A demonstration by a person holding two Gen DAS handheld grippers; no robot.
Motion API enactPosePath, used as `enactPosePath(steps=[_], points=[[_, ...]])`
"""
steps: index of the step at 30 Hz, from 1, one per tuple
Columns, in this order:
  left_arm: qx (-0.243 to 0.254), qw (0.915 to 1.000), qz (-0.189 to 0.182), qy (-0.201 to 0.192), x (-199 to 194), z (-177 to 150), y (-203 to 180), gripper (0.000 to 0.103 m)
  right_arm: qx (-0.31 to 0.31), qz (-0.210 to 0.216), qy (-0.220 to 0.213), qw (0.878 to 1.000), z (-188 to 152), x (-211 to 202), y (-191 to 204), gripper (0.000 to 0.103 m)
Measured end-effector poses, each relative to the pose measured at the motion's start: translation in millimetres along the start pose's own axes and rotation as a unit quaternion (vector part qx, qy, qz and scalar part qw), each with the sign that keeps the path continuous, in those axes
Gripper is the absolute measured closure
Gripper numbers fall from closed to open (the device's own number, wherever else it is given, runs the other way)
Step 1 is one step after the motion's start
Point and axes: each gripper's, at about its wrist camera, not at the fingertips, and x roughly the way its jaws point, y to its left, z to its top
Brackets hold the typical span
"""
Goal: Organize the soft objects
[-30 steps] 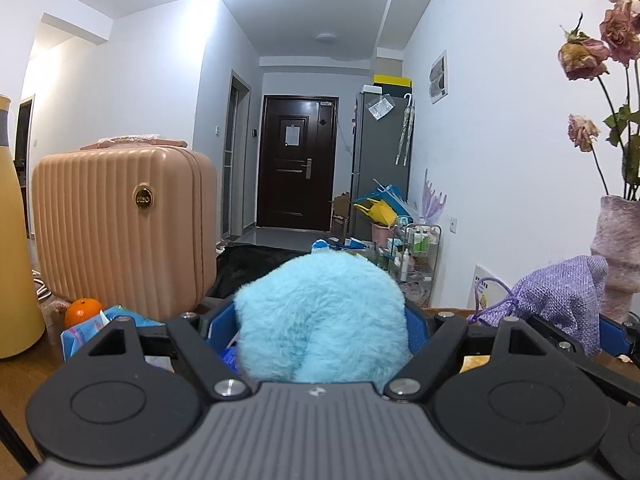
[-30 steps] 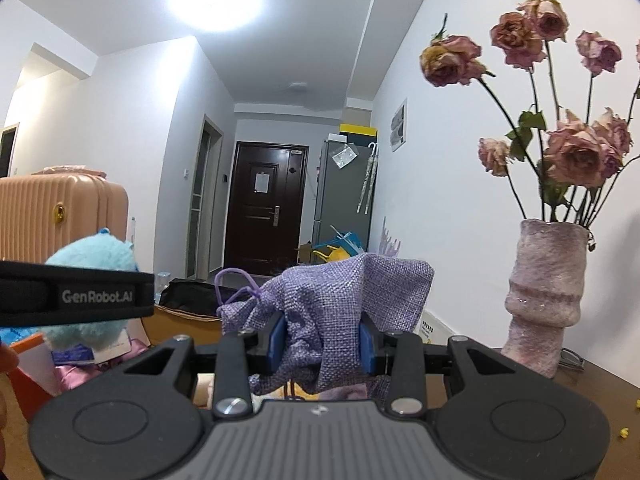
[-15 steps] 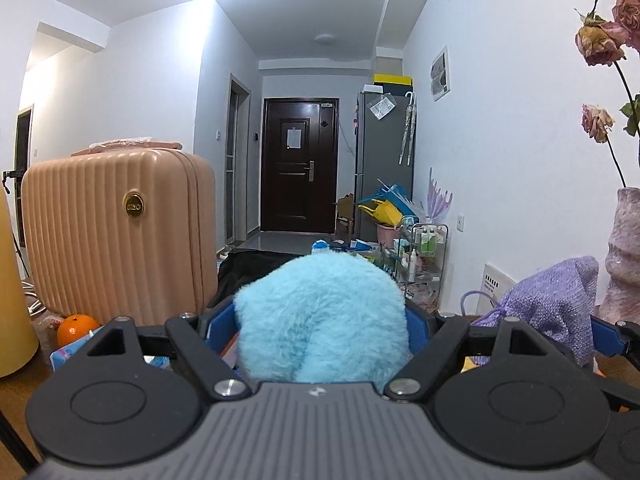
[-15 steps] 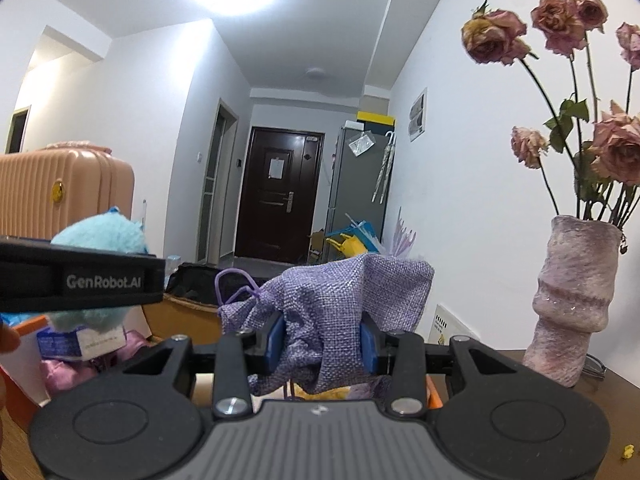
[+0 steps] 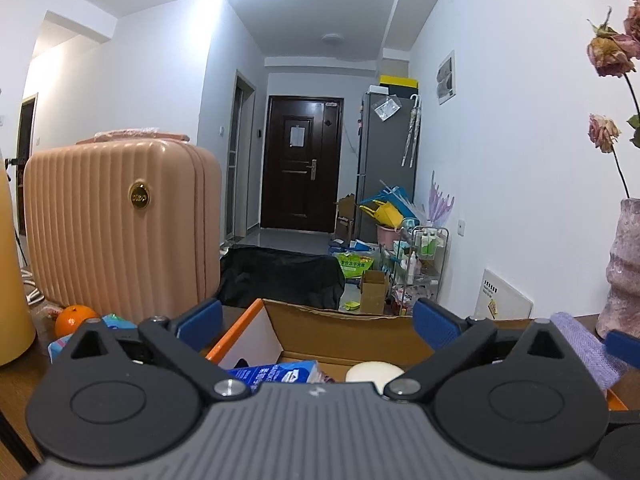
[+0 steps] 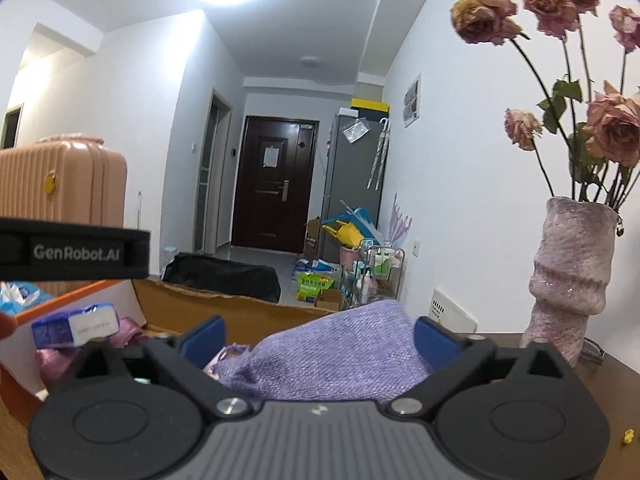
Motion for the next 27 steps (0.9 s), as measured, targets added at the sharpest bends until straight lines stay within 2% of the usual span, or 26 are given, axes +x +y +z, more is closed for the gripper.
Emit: enactPosePath(steps=[16,27], points=[[-0.017,0.9998,0.007,0.002,-3,4,12,0.000,0.025,-0.014,-0.023,0.999,-2,-20,-10,0.000],[0.002,1.0000,0.004,-0.001,-34,-2,16,0.000,0.035,-0.024,-0.032,0.999,-9,-59,-24,0.000]])
